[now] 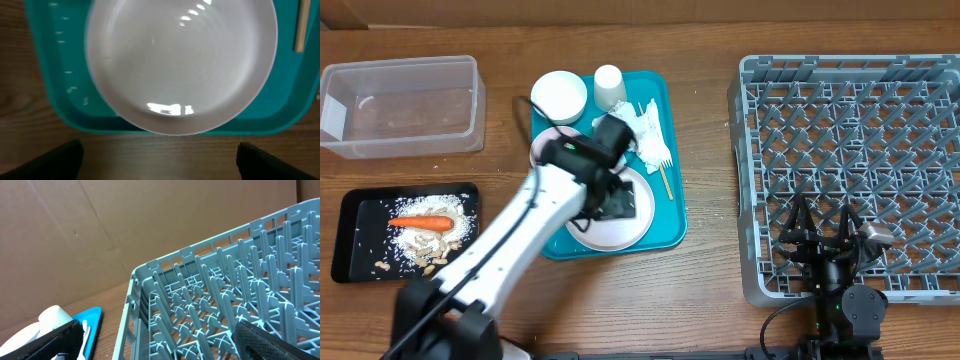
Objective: Sort waste into correct bins and load items into the dishwasher rack
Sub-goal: 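Retract the left gripper to hover above the black tray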
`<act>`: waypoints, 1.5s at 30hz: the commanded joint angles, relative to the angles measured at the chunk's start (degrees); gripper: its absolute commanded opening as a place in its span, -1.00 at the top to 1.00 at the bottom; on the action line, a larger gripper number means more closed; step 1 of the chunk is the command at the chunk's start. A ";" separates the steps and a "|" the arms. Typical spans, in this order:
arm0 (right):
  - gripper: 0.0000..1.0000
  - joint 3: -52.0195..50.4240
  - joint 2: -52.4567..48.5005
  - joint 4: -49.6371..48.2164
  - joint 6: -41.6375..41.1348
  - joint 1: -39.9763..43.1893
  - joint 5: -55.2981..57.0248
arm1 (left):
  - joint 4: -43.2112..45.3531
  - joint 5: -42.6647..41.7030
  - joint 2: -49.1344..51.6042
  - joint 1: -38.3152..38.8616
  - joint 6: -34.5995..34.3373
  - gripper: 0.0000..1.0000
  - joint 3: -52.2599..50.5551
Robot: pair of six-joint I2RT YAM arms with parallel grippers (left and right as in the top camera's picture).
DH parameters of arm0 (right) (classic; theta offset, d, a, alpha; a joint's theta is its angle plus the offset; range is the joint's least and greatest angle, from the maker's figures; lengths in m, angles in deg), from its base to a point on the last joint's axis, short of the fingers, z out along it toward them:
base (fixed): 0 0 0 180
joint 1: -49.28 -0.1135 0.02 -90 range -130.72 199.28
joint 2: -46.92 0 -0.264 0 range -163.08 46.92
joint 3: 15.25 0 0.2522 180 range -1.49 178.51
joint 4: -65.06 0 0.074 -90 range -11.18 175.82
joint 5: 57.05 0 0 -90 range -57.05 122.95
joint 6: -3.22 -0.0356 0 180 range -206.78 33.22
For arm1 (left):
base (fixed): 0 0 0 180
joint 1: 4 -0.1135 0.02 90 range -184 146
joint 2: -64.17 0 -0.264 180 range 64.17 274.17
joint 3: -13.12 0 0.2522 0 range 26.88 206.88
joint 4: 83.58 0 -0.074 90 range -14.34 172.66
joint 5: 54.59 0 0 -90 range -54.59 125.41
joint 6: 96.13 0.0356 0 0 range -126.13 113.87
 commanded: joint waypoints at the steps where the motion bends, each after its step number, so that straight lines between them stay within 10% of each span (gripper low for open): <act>1: -1.00 -0.61 0.46 -0.24 0.39 0.15 -0.04 | -3.39 6.67 -5.27 -4.81 -4.70 -1.00 4.28; 14: -1.00 -0.61 0.46 -0.24 0.39 0.15 -0.04 | -5.14 5.88 -8.17 -28.74 -8.61 -1.00 4.57; 22: -1.00 -0.61 0.46 -0.24 0.39 0.15 -0.04 | -4.22 21.18 -8.17 -30.84 2.82 -1.00 4.44; 41: -1.00 -0.61 0.46 -0.35 0.17 0.15 -0.07 | -1.95 13.42 -8.17 -33.68 1.31 -1.00 4.44; 45: -1.00 -0.61 0.46 -5.62 -14.38 0.15 -7.63 | -1.95 13.40 -8.17 -33.68 1.31 -1.00 4.44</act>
